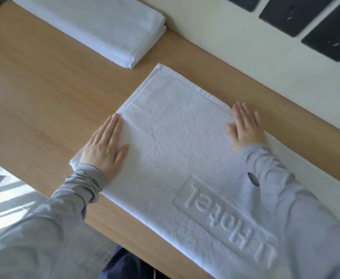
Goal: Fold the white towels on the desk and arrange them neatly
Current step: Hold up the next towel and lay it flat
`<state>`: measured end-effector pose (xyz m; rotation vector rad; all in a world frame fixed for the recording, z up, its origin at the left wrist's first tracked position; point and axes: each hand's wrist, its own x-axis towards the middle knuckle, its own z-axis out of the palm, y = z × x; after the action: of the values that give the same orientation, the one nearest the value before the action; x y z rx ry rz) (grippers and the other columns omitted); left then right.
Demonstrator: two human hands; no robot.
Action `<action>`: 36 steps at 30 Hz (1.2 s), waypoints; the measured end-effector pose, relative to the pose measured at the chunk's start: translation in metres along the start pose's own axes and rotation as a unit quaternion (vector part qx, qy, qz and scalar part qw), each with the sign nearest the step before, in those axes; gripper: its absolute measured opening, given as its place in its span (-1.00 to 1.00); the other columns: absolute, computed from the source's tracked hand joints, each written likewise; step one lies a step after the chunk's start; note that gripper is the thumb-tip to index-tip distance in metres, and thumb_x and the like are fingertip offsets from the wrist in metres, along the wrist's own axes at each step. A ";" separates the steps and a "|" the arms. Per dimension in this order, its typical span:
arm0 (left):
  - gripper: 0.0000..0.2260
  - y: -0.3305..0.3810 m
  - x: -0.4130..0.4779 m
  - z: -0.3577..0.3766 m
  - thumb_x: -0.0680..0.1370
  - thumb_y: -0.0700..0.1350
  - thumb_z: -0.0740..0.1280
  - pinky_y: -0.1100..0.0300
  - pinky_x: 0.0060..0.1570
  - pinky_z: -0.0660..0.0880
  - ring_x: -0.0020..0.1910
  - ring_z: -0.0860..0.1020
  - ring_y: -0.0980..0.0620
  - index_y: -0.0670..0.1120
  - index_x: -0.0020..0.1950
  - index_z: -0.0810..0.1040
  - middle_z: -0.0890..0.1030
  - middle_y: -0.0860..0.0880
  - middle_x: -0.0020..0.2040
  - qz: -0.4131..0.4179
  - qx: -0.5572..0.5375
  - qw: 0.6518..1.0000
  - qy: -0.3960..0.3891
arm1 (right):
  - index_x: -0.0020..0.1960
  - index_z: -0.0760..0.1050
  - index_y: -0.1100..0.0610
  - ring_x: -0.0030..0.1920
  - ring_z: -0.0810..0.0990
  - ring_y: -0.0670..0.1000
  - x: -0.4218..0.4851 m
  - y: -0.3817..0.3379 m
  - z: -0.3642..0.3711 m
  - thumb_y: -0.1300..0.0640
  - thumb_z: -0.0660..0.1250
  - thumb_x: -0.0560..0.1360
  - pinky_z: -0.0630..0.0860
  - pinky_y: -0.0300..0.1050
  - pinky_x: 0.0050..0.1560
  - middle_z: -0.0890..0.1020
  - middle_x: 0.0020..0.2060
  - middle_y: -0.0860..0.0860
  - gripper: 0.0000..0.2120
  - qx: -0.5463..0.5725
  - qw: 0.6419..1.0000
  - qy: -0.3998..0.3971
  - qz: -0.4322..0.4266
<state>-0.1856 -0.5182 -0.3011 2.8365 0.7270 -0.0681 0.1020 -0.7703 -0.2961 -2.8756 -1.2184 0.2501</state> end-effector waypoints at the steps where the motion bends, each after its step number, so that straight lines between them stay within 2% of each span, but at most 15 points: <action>1: -0.40 0.001 0.001 0.000 0.57 0.13 -0.07 0.25 0.47 -0.15 0.51 0.04 0.02 -0.16 0.53 0.01 0.07 -0.10 0.54 -0.002 -0.001 1.000 0.002 | 0.48 0.12 0.26 0.50 0.09 0.11 0.001 0.000 -0.001 -0.14 -0.15 0.51 -0.09 0.11 0.48 0.17 0.48 0.16 -0.33 0.008 1.000 -0.002 0.027; 5: -0.42 0.021 -0.007 -0.005 0.57 0.07 -0.10 0.10 0.49 -0.16 0.52 -0.01 -0.02 -0.19 0.53 0.02 0.05 -0.12 0.54 -0.047 0.004 0.999 0.023 | 0.46 0.11 0.32 0.48 0.13 0.23 -0.032 -0.064 -0.002 0.01 -0.02 0.54 -0.01 0.19 0.46 0.19 0.45 0.25 -0.42 0.057 0.995 0.072 0.030; 9: -0.50 0.094 -0.032 0.001 0.58 -0.07 -0.02 -0.04 0.45 -0.01 0.48 0.15 -0.18 -0.29 0.46 0.19 0.19 -0.24 0.48 -0.012 -0.043 0.998 0.047 | 0.34 0.38 0.31 0.38 0.35 0.20 -0.109 -0.150 0.019 0.09 0.11 0.49 0.31 0.24 0.33 0.43 0.34 0.20 -0.52 0.083 0.984 0.087 -0.128; 11: -0.50 0.120 -0.048 0.010 0.58 -0.07 -0.04 -0.07 0.44 0.04 0.47 0.18 -0.19 -0.30 0.45 0.20 0.20 -0.22 0.48 0.029 -0.043 0.999 0.017 | 0.31 0.44 0.25 0.38 0.37 0.11 -0.134 -0.154 0.025 0.05 0.12 0.52 0.40 0.14 0.29 0.46 0.33 0.13 -0.55 0.061 0.983 0.056 -0.166; 14: -0.45 0.123 -0.053 0.018 0.57 0.02 -0.06 -0.07 0.46 0.05 0.49 0.13 -0.09 -0.23 0.49 0.14 0.16 -0.15 0.50 0.009 -0.029 1.000 -0.005 | 0.39 0.35 0.17 0.44 0.27 0.03 -0.144 -0.098 0.025 0.01 0.12 0.52 0.25 0.11 0.39 0.36 0.41 0.07 -0.51 0.056 0.984 0.025 -0.167; 17: -0.44 0.122 -0.051 0.022 0.57 0.07 -0.07 -0.02 0.48 -0.01 0.51 0.08 -0.02 -0.18 0.52 0.07 0.13 -0.10 0.53 0.001 -0.012 1.000 -0.008 | 0.44 0.26 0.18 0.46 0.23 0.10 -0.142 -0.004 0.020 0.02 0.09 0.54 0.19 0.17 0.41 0.30 0.43 0.10 -0.50 0.027 0.994 0.043 -0.095; 19: -0.43 0.125 -0.050 0.022 0.57 0.08 -0.09 -0.01 0.49 -0.03 0.51 0.07 -0.01 -0.17 0.53 0.06 0.11 -0.09 0.53 -0.008 -0.005 1.000 -0.013 | 0.44 0.25 0.23 0.44 0.27 0.15 -0.140 0.062 0.013 0.01 0.01 0.56 0.23 0.19 0.39 0.30 0.43 0.15 -0.48 0.011 0.999 0.037 0.009; 21: -0.42 0.127 -0.051 0.023 0.56 0.08 -0.09 -0.01 0.49 -0.03 0.51 0.07 -0.01 -0.17 0.53 0.05 0.10 -0.09 0.53 -0.010 0.005 1.000 -0.016 | 0.46 0.18 0.24 0.47 0.19 0.13 -0.137 0.113 0.009 -0.08 -0.12 0.53 0.11 0.17 0.44 0.23 0.46 0.15 -0.39 -0.004 0.993 0.015 0.115; 23: -0.41 0.128 -0.051 0.022 0.56 0.09 -0.11 -0.01 0.49 -0.04 0.51 0.06 -0.02 -0.17 0.53 0.04 0.09 -0.09 0.54 -0.008 0.012 1.000 -0.014 | 0.50 0.04 0.21 0.52 -0.01 0.05 -0.133 0.135 0.007 -0.14 -0.23 0.50 -0.10 0.11 0.49 0.08 0.51 0.10 -0.32 0.002 0.981 -0.017 0.195; 25: -0.40 0.130 -0.052 0.021 0.56 0.10 -0.14 -0.02 0.49 -0.06 0.52 0.03 -0.02 -0.18 0.53 0.02 0.06 -0.09 0.54 -0.019 0.005 1.000 -0.009 | 0.50 0.01 0.26 0.52 -0.05 0.10 -0.130 0.120 0.005 -0.08 -0.15 0.51 -0.15 0.14 0.49 0.03 0.51 0.14 -0.35 0.023 0.976 0.012 0.214; 27: -0.38 0.141 -0.052 0.021 0.57 0.14 -0.15 -0.04 0.49 -0.04 0.51 0.03 -0.05 -0.23 0.52 0.04 0.07 -0.14 0.53 -0.025 -0.024 0.999 0.001 | 0.46 0.10 0.33 0.49 0.06 0.22 -0.137 0.078 0.004 0.04 0.01 0.52 -0.05 0.22 0.46 0.14 0.47 0.24 -0.41 0.062 0.981 0.063 0.176; 29: -0.38 0.168 -0.050 0.023 0.60 0.14 -0.15 -0.04 0.47 -0.02 0.50 0.07 -0.11 -0.29 0.49 0.09 0.12 -0.20 0.51 0.027 -0.052 0.998 0.005 | 0.42 0.22 0.34 0.44 0.20 0.25 -0.159 0.024 0.012 0.11 0.08 0.51 0.10 0.26 0.41 0.27 0.42 0.24 -0.47 0.072 0.989 0.099 0.079; 32: -0.42 0.220 -0.045 0.033 0.62 0.08 -0.13 -0.04 0.46 0.03 0.48 0.12 -0.14 -0.30 0.47 0.16 0.18 -0.22 0.49 0.127 -0.052 0.990 -0.010 | 0.39 0.32 0.25 0.44 0.25 0.15 -0.199 -0.031 0.026 0.04 0.03 0.55 0.18 0.18 0.42 0.35 0.41 0.14 -0.51 0.049 0.994 0.069 -0.073; 34: -0.40 0.239 -0.038 0.037 0.61 0.11 -0.18 -0.05 0.46 0.04 0.48 0.11 -0.11 -0.28 0.47 0.17 0.19 -0.20 0.49 0.137 -0.032 0.990 -0.021 | 0.40 0.33 0.19 0.45 0.25 0.08 -0.212 -0.015 0.028 -0.01 0.00 0.56 0.15 0.13 0.43 0.35 0.41 0.09 -0.51 0.047 0.994 0.039 -0.096; 36: -0.40 0.241 -0.035 0.042 0.60 0.13 -0.19 -0.01 0.48 -0.03 0.50 0.04 -0.03 -0.23 0.51 0.09 0.12 -0.14 0.52 0.135 -0.005 0.991 -0.025 | 0.38 0.36 0.19 0.42 0.30 0.10 -0.215 0.029 0.025 -0.03 0.00 0.54 0.22 0.15 0.39 0.39 0.38 0.09 -0.49 0.028 0.998 0.023 -0.060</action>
<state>-0.1001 -0.7494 -0.2925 2.8824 0.3277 -0.0928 -0.0284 -0.9450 -0.2921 -2.7334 -1.3472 0.2099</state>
